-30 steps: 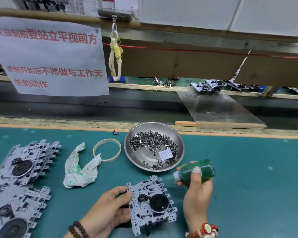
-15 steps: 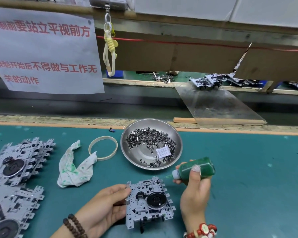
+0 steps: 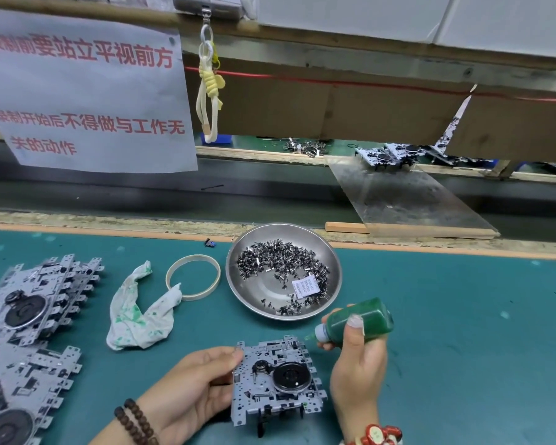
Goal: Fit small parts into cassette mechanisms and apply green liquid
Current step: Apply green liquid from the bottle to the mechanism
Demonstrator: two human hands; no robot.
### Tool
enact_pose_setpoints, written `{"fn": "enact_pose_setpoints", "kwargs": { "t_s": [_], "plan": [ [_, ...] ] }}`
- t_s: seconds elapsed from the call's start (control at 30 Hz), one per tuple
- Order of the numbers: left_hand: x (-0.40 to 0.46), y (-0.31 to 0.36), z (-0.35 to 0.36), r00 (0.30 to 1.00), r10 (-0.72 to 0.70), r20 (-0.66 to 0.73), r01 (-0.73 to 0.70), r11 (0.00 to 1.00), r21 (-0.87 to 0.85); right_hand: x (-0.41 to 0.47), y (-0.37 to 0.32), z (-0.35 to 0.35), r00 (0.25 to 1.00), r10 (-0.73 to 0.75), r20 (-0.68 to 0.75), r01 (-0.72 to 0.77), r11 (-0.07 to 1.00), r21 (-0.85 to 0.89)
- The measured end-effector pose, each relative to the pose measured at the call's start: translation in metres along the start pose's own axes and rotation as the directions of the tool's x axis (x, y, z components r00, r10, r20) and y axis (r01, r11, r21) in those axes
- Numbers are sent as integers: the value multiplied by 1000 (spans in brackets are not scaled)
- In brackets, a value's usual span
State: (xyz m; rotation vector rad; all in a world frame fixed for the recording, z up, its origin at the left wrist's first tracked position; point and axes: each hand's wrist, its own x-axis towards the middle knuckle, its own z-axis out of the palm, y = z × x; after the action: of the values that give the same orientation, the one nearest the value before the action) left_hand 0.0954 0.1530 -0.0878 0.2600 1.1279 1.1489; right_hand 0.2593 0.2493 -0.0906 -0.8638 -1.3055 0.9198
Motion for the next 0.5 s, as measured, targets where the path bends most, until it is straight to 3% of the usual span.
{"fn": "enact_pose_setpoints", "kwargs": {
  "t_s": [0.5],
  "plan": [
    [1, -1, -4, 999, 8, 51, -8, 1000, -3, -3, 5, -1, 998, -59, 35, 61, 997, -57]
  ]
}}
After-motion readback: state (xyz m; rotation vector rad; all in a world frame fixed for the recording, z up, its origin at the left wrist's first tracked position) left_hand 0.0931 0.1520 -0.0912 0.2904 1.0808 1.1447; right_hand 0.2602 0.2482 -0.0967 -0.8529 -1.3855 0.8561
